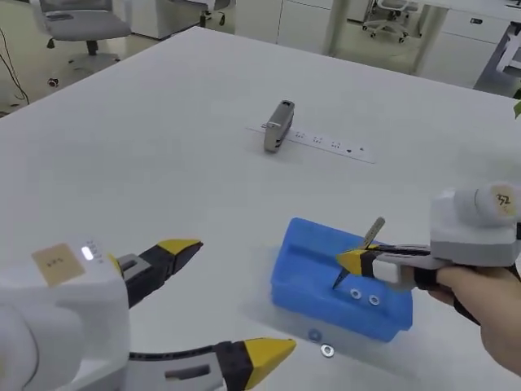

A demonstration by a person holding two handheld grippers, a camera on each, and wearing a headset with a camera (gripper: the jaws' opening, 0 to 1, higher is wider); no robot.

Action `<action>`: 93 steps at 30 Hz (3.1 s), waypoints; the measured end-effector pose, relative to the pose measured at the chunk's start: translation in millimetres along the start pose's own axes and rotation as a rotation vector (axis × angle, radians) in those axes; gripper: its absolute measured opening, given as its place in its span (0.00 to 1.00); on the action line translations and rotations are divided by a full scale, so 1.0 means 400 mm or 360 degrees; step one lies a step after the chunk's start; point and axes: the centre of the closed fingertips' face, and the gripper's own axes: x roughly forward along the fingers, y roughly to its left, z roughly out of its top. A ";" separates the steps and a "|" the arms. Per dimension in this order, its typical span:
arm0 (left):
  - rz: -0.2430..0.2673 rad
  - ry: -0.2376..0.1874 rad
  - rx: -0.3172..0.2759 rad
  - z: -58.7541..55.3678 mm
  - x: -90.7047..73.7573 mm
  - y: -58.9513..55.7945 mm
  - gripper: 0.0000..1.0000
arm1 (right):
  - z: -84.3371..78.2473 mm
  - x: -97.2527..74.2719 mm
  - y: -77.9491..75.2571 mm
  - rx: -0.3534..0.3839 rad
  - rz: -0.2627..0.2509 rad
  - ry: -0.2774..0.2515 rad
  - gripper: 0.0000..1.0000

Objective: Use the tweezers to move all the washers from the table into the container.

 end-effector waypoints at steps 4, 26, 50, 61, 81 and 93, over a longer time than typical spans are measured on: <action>0.0001 0.0002 0.0000 -0.001 0.000 0.000 0.81 | -0.002 0.001 0.002 -0.0021 0.0001 0.0004 0.03; 0.0003 0.0004 -0.0013 -0.002 -0.001 0.000 0.81 | 0.014 -0.035 0.014 0.0005 0.0005 -0.0105 0.04; -0.0016 0.0016 0.0000 -0.004 0.002 -0.008 0.80 | 0.004 -0.129 0.158 0.0113 0.0152 -0.0314 0.03; -0.0017 0.0018 0.0000 -0.005 0.002 -0.008 0.80 | -0.067 -0.095 0.173 0.0068 0.0159 -0.0179 0.03; -0.0016 0.0021 -0.0007 -0.008 0.002 -0.003 0.80 | -0.111 -0.057 0.168 -0.0112 0.0128 -0.0033 0.04; -0.0019 0.0026 -0.0003 -0.008 0.003 -0.006 0.80 | -0.128 -0.051 0.174 -0.0218 0.0128 0.0024 0.04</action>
